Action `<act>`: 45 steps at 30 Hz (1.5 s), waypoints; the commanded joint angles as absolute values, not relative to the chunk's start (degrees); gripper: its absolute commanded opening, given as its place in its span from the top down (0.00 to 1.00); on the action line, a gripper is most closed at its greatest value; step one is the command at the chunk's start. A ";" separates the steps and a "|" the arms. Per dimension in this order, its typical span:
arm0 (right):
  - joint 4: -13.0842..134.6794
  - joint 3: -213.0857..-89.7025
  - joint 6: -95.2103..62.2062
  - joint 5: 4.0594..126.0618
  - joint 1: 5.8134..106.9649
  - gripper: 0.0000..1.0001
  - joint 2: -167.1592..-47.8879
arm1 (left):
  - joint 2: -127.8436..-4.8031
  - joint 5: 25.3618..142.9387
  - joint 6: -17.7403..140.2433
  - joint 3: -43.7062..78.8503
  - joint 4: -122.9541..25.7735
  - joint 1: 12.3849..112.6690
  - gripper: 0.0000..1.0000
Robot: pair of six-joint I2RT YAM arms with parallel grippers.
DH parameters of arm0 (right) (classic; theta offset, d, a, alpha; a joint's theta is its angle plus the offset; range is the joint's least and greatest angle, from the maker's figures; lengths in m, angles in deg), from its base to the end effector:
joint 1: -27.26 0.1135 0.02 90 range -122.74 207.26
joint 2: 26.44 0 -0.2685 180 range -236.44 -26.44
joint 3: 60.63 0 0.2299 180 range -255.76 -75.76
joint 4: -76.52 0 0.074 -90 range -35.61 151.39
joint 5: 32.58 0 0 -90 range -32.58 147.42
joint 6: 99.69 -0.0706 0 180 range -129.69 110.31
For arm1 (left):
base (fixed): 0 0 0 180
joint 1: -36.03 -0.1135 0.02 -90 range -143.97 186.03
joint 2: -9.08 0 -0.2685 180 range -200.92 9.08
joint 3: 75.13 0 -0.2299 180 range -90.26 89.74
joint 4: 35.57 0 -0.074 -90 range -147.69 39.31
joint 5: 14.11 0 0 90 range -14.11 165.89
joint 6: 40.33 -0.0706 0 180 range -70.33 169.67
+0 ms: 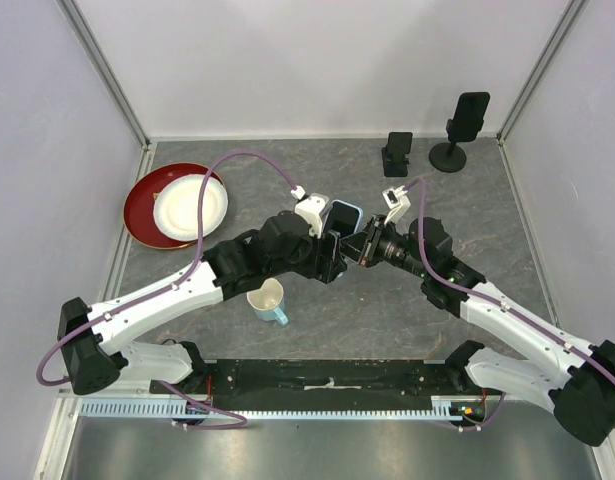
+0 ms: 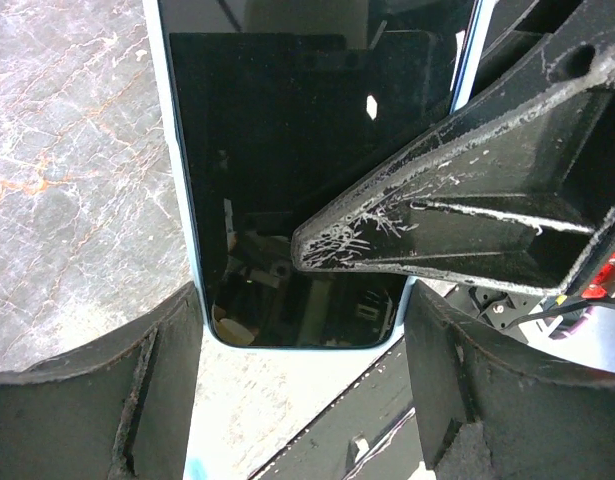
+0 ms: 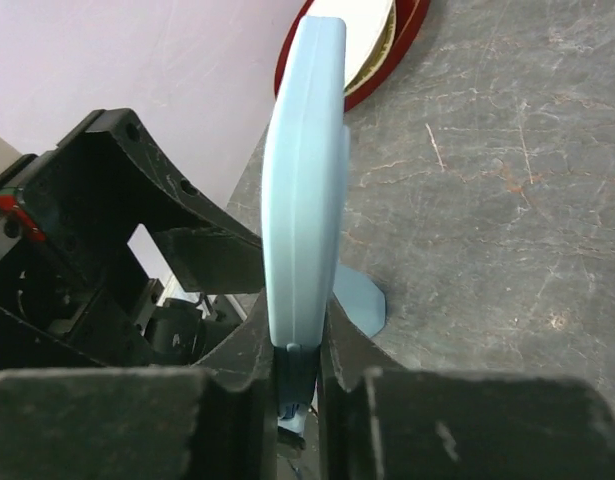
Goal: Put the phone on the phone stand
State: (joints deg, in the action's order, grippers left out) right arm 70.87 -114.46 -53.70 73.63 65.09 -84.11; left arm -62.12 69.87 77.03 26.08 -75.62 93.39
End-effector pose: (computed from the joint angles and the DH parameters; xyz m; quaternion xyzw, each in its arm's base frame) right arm 0.1819 0.1662 0.3016 -0.0502 0.7594 0.5003 0.4129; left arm 0.1589 -0.2343 0.3206 0.2021 0.8521 -0.2898 0.3862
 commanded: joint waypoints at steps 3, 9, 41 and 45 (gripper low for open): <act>76.93 -113.91 -52.49 76.82 63.83 1.00 -84.98 | -60.09 74.12 74.37 23.56 -76.26 93.95 0.90; 79.33 -115.57 -51.61 81.50 60.84 1.00 -83.66 | -53.26 75.27 75.60 22.68 -78.55 92.98 0.28; 108.42 -114.17 -63.04 102.07 58.46 1.00 -77.95 | -41.02 126.26 93.09 41.49 -44.98 75.58 0.26; 108.59 -114.26 -63.21 102.94 58.46 1.00 -77.86 | -39.70 123.62 92.39 40.88 -45.16 75.58 0.25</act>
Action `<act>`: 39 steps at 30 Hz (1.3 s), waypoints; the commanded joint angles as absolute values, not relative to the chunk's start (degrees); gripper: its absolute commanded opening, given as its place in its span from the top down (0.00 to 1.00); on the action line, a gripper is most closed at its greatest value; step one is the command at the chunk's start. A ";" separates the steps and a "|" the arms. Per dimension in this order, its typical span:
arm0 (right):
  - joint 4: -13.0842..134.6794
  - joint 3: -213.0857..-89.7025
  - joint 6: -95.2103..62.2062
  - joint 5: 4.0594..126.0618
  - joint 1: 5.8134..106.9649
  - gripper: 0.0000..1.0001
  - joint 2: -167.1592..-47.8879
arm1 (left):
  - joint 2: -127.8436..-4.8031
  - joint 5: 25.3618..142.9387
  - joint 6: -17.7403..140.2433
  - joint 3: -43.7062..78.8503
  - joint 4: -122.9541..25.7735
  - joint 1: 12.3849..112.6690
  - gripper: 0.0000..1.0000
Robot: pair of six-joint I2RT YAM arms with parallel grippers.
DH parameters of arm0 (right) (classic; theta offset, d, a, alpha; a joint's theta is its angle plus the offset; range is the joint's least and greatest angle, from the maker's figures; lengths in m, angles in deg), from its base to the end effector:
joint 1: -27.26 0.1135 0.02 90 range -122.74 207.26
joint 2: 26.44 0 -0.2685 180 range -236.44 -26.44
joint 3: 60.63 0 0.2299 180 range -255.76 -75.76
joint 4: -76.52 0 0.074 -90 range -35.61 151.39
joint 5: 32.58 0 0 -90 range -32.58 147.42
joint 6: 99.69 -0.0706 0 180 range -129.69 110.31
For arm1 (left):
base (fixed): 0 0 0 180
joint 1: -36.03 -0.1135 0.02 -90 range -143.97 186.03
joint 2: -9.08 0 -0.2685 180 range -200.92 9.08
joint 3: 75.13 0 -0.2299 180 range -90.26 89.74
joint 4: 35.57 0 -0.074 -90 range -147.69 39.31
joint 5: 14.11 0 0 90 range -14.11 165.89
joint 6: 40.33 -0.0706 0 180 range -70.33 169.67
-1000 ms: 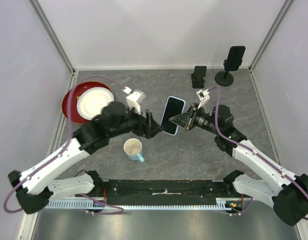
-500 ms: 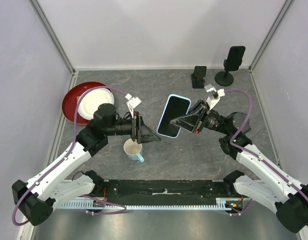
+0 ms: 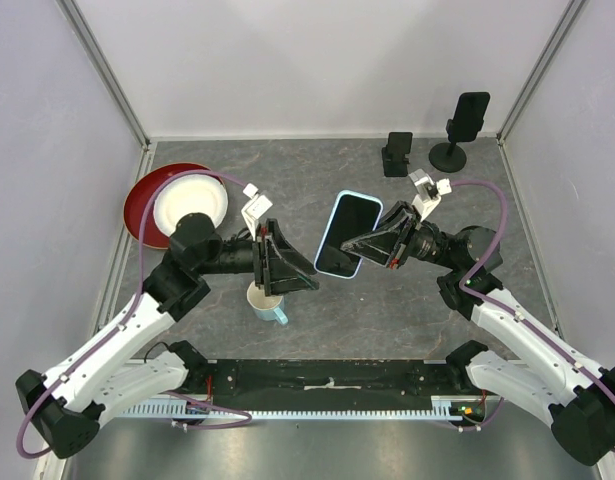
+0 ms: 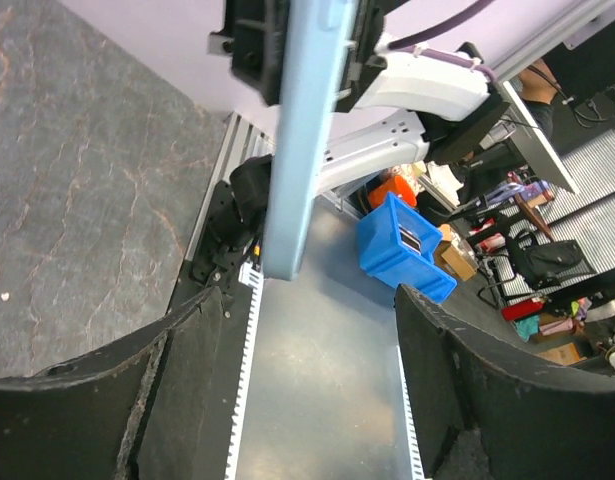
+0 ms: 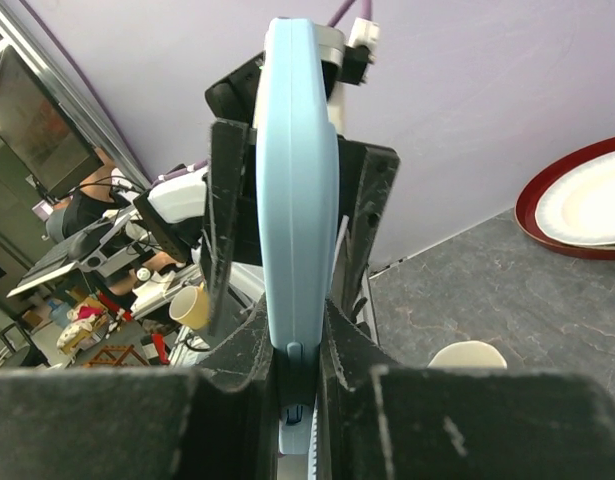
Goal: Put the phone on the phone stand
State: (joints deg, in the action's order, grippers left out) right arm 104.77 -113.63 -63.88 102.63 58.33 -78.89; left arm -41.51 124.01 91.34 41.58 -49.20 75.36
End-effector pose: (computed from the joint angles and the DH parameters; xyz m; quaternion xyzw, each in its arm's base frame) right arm 0.1409 0.1434 0.3882 -0.2300 0.5267 0.6821 0.4521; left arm 0.1175 -0.1642 0.3695 0.2726 0.6566 -0.6369 0.2982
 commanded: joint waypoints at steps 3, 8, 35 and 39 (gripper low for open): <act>109.29 -114.26 -63.74 103.39 58.38 1.00 -78.30 | -41.36 122.56 92.83 39.73 -45.24 75.75 0.30; 108.24 -114.17 -63.22 102.86 58.37 1.00 -78.04 | -43.92 120.98 92.30 37.45 -46.91 76.28 0.41; 73.96 -119.62 -45.10 82.11 62.86 0.83 -75.65 | -45.15 71.30 79.29 29.08 -69.71 95.09 0.98; 73.44 -120.41 -45.02 83.17 62.86 0.54 -77.33 | -44.97 73.52 79.47 29.36 -68.36 95.18 0.98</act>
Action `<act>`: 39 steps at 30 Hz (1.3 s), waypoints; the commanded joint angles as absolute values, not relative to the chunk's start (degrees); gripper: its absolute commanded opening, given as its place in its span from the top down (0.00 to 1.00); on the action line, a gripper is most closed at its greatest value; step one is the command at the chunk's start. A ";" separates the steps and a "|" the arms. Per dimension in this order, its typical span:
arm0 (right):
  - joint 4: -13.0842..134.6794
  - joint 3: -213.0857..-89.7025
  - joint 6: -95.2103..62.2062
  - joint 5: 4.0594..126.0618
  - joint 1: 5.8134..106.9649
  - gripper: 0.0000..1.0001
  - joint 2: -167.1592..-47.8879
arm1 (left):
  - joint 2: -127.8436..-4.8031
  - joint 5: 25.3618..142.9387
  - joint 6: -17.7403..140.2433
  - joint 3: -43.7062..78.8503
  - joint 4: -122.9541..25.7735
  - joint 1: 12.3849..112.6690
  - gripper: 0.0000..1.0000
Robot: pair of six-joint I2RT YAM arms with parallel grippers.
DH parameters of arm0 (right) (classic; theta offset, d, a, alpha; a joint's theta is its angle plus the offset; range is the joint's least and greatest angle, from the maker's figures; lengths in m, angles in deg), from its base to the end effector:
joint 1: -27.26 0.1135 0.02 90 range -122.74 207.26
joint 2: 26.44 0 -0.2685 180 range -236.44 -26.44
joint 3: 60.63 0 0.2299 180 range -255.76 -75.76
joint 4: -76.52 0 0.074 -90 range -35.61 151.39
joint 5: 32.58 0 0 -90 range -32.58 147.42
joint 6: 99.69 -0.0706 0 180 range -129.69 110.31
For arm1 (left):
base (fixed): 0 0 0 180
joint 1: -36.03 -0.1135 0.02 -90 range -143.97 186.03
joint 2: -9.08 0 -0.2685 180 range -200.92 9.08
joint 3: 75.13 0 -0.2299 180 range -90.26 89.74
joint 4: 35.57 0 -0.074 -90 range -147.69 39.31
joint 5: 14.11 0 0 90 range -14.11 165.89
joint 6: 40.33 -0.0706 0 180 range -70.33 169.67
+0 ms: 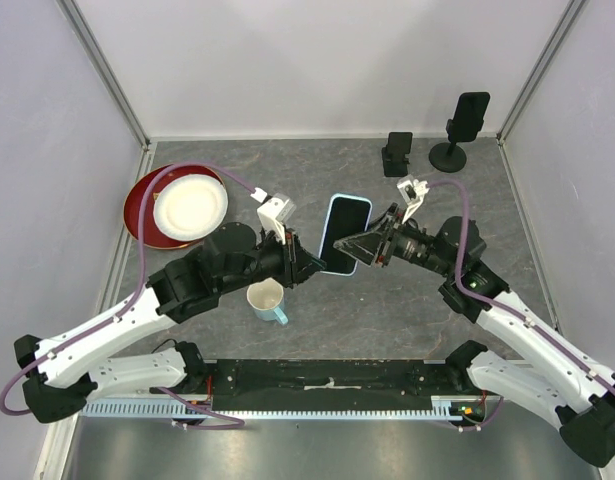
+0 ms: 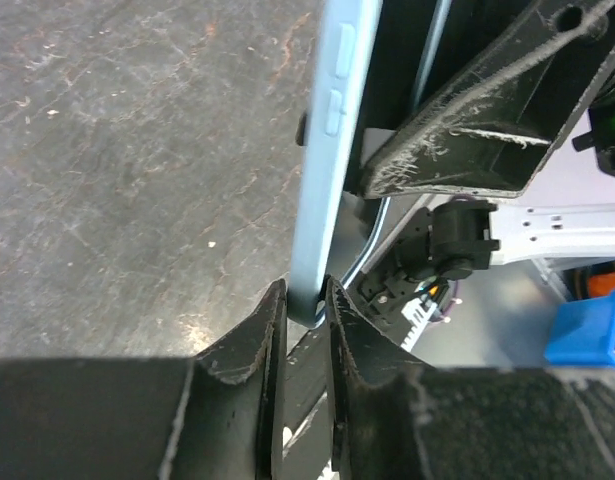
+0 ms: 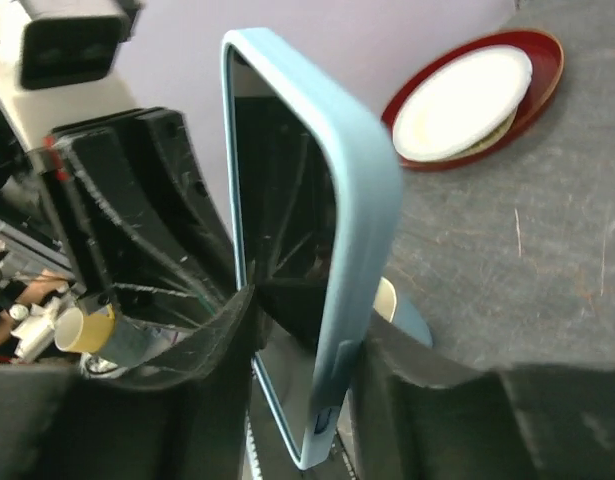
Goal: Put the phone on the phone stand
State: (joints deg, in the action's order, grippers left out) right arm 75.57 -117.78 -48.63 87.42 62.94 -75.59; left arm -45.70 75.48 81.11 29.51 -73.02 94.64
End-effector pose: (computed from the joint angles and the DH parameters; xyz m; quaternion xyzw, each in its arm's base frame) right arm 0.1469 0.1489 0.3652 -0.1756 0.6450 0.5750 0.4717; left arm 0.1144 -0.1865 0.3717 0.1866 0.7812 -0.4194 0.4231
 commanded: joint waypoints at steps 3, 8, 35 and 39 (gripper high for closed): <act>69.05 -122.51 -44.06 80.02 62.95 0.24 -77.51 | -43.92 71.85 79.38 29.89 -68.71 95.18 0.98; 68.77 -124.10 -46.86 82.28 62.95 0.14 -79.17 | -41.11 70.26 79.20 31.20 -68.89 95.18 0.98; 131.18 -108.02 -77.89 94.42 62.95 1.00 -81.99 | -40.22 87.82 84.56 36.48 -55.62 92.98 0.41; 129.26 -108.19 -77.19 93.63 63.12 1.00 -81.81 | -41.89 91.61 84.21 35.69 -52.20 92.98 0.58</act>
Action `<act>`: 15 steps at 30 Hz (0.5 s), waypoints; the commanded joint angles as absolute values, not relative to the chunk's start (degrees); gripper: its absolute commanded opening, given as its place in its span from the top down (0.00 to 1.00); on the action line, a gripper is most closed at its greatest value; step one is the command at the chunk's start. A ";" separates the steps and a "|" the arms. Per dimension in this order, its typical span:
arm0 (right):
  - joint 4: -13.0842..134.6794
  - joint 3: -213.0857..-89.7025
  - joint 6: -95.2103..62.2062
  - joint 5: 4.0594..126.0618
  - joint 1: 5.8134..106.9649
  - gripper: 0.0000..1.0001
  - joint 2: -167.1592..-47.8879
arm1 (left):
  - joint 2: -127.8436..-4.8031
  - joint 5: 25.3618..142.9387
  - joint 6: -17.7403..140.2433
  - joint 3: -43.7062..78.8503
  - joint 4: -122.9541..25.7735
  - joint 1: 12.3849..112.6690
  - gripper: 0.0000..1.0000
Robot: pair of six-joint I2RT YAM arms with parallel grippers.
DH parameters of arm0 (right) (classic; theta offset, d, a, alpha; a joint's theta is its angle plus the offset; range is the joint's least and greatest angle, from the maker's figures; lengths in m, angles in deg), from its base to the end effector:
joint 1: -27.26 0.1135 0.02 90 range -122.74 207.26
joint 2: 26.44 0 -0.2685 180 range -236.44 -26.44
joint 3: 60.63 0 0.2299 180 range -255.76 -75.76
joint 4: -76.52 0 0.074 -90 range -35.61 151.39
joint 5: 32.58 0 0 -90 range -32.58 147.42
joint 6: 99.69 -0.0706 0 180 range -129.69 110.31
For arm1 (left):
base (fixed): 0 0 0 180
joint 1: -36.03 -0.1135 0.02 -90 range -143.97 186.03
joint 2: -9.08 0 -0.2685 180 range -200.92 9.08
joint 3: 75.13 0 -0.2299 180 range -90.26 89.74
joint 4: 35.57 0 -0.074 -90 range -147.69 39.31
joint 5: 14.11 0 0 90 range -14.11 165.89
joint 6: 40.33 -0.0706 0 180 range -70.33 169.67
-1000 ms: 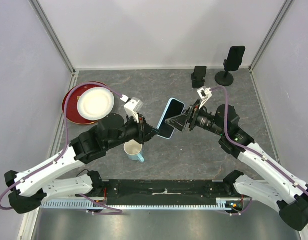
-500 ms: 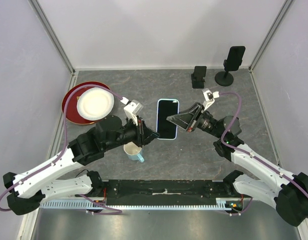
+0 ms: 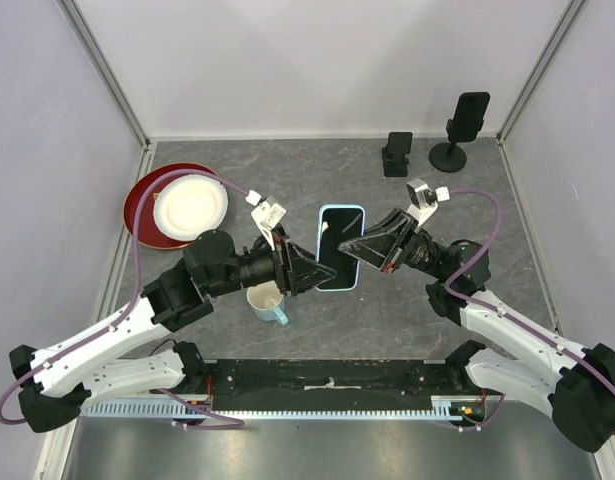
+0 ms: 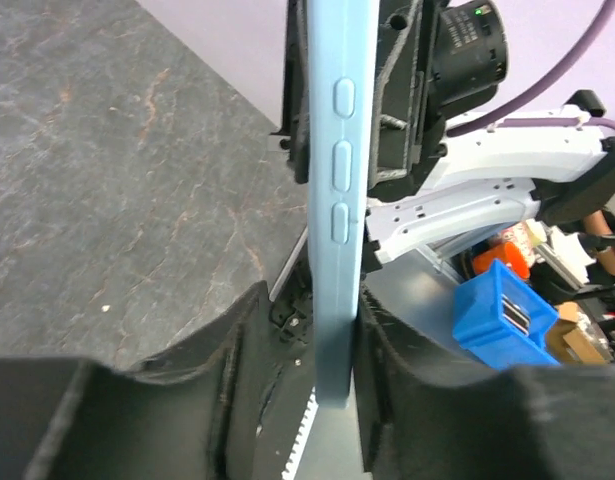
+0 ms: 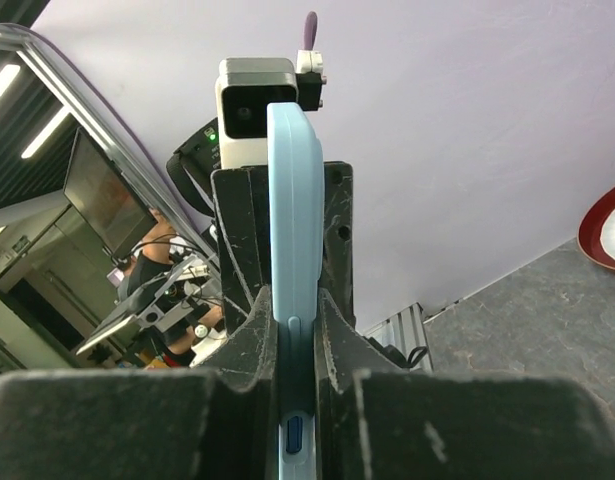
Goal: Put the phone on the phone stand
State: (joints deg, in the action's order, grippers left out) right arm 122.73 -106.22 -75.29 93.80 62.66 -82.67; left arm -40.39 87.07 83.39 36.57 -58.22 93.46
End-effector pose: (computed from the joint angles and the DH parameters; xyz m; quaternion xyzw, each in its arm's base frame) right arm 0.1413 0.1518 0.3704 -0.1548 0.4918 0.7427 0.4272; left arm 0.0994 -0.1810 0.3822 0.2144 0.6976 -0.5354 0.4251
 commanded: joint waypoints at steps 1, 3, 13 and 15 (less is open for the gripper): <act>128.29 -108.28 -76.75 93.54 63.30 1.00 -81.73 | -42.07 92.32 84.21 35.86 -50.97 92.89 0.63; 123.13 -108.98 -74.12 92.76 63.74 1.00 -81.20 | -42.07 93.73 83.51 36.04 -49.03 92.89 0.79; 73.82 -123.38 -52.68 78.11 66.54 0.03 -78.20 | -41.28 77.84 74.46 31.65 -64.04 92.98 0.98; 66.25 -128.13 -50.31 76.41 68.30 0.02 -81.01 | -41.54 76.07 73.58 31.64 -65.28 92.98 0.98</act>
State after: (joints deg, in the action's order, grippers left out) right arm 86.95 -119.70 -59.05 84.27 66.22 -78.08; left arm -41.88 83.33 78.91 35.39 -63.60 93.02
